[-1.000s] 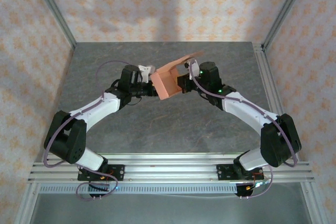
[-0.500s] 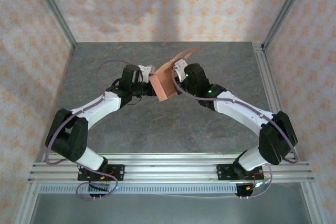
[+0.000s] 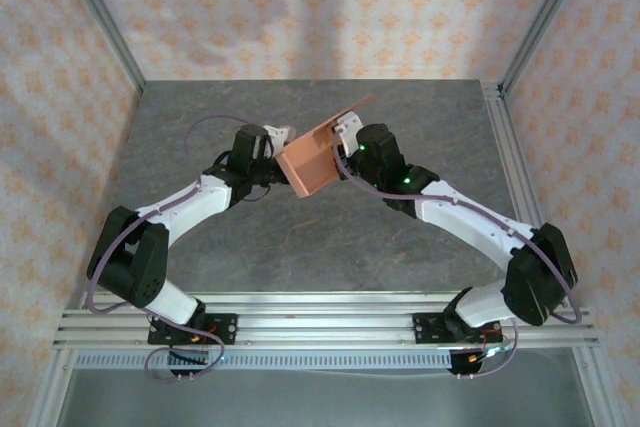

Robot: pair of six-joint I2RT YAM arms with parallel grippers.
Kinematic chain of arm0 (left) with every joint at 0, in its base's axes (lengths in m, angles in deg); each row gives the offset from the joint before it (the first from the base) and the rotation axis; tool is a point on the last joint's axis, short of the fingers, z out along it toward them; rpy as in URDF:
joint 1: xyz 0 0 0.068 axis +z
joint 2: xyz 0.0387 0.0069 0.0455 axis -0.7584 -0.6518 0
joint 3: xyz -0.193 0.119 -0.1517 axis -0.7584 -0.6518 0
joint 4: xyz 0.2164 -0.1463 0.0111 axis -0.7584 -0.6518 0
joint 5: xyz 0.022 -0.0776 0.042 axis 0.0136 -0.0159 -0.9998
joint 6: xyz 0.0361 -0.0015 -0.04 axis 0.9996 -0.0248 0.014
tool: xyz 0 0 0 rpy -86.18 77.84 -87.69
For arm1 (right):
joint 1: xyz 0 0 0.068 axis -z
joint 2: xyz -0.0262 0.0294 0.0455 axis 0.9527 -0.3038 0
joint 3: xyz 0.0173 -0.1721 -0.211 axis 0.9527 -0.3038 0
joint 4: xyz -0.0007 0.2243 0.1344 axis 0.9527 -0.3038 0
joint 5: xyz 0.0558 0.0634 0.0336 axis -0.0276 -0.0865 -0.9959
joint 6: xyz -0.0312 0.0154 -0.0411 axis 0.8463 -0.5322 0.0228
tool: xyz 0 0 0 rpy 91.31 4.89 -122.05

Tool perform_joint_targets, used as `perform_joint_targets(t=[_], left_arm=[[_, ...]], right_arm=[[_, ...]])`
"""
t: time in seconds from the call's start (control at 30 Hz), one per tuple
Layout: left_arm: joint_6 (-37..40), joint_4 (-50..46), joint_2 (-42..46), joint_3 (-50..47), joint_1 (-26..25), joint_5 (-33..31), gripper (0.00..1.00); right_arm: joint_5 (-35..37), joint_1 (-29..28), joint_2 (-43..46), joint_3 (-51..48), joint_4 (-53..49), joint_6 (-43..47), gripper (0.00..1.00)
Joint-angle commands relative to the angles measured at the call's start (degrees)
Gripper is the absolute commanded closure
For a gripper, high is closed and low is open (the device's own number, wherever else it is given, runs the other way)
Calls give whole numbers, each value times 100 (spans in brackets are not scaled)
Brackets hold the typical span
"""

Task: Fold the paper box

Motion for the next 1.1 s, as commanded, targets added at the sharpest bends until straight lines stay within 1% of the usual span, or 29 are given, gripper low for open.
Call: perform_joint_targets(t=[0.0,0.07,0.2,0.33,0.47,0.57,0.73,0.9,1.07], left_arm=[[-67,640,-56,-1,-71,361,27],[-204,817,-134,27,-123,511,27],[-172,818,-136,159,-338,602,27],[-157,822,-72,217,-488,659,26],[-215,874,9,218,-503,651,26],[-272,923,69,273,-508,628,26],[-317,968,64,484,-502,536,26],[-68,638,10,586,-501,411,26],[262,445,-64,294,-493,144,24]], right_arm=[[-642,123,264,-263,574,-415,94],[-837,186,337,-343,749,-574,94],[-1045,233,387,-451,974,-730,93],[-1072,233,350,-489,1029,-727,94],[-1076,214,265,-474,948,-600,94],[-883,109,119,-386,711,-347,94],[-264,-116,-234,-187,380,23,94],[-127,-128,-201,-200,549,-31,94],[3,-55,-18,-289,640,-141,92]])
